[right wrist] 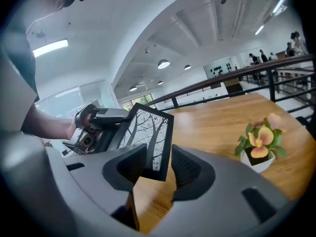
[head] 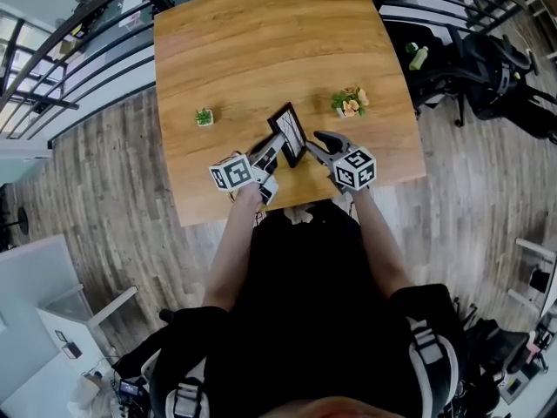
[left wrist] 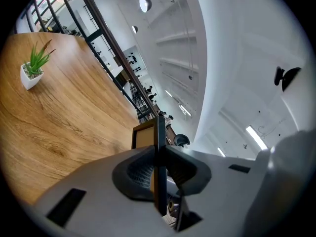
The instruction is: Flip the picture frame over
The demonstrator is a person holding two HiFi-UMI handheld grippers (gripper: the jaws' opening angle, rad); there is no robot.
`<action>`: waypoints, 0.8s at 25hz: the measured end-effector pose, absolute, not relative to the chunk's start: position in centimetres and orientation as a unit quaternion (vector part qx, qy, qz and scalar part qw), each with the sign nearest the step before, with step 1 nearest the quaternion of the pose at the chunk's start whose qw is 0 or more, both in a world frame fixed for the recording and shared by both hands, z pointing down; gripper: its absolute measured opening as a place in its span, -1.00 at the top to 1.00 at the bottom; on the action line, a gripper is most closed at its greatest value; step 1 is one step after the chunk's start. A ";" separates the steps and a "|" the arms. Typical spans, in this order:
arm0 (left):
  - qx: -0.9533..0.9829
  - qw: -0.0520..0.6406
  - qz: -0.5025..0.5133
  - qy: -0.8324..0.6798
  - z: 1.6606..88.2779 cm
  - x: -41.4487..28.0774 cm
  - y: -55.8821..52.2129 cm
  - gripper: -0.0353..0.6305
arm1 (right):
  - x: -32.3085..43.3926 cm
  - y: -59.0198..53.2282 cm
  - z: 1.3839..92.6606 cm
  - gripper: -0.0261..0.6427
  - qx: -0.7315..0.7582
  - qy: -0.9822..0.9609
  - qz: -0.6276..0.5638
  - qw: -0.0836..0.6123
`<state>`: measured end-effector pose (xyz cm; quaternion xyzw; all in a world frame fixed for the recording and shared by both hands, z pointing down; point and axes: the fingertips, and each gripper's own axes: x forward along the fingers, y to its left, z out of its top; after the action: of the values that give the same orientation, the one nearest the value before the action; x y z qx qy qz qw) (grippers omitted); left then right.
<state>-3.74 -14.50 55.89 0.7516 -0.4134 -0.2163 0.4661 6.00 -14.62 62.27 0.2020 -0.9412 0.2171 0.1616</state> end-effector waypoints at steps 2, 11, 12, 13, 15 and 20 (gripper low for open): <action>0.750 0.466 -0.223 -0.413 55.8 -4.1 -14.2 0.65 | 5.7 -14.6 62.4 0.40 0.183 -0.942 0.230 0.159; 0.754 0.458 -0.235 -0.408 55.1 -5.0 -12.8 0.65 | 5.4 -14.8 62.9 0.39 0.132 -0.943 0.262 0.157; 0.754 0.458 -0.237 -0.406 55.2 -5.0 -12.6 0.65 | 5.2 -14.6 63.0 0.39 0.120 -0.943 0.265 0.159; 0.755 0.459 -0.240 -0.403 55.2 -4.9 -12.3 0.65 | 5.1 -14.3 63.1 0.37 0.109 -0.943 0.269 0.161; 0.757 0.460 -0.250 -0.390 55.2 -4.6 -11.9 0.65 | 4.9 -14.1 63.2 0.34 0.095 -0.942 0.277 0.162; 0.762 0.468 -0.251 -0.370 55.4 -3.7 -10.8 0.65 | 4.8 -13.8 63.5 0.31 0.072 -0.937 0.300 0.164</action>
<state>-3.69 -10.78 55.43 0.7620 -0.3697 -0.2513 0.4685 4.83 -13.79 63.50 0.0721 -0.9371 0.2995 0.1639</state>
